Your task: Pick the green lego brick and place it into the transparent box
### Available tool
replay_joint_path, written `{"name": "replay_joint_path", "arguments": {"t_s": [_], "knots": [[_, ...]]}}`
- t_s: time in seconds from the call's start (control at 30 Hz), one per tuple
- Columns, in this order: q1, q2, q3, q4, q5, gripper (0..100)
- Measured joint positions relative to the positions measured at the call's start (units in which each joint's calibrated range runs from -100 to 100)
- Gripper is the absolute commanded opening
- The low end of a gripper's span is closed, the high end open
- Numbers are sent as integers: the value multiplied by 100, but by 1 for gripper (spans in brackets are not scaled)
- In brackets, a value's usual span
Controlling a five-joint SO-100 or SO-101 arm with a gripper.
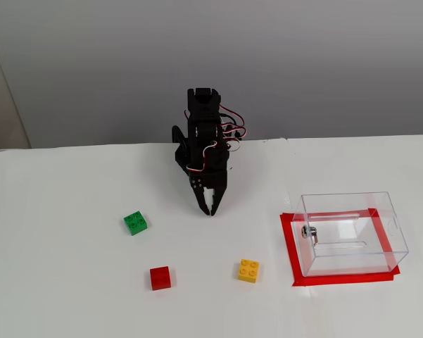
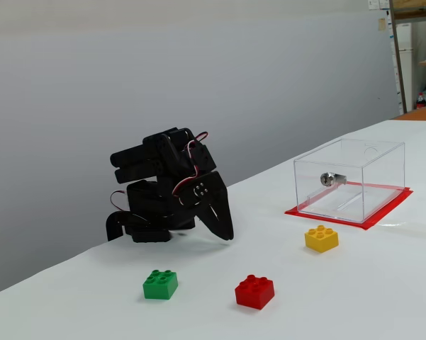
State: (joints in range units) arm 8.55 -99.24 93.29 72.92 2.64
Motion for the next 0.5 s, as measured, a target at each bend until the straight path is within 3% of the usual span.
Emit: {"name": "replay_joint_path", "arguments": {"t_s": [0.27,0.5], "knots": [[0,186,-680,-60,-195,2],[449,1641,-1739,-60,-777,2]]}}
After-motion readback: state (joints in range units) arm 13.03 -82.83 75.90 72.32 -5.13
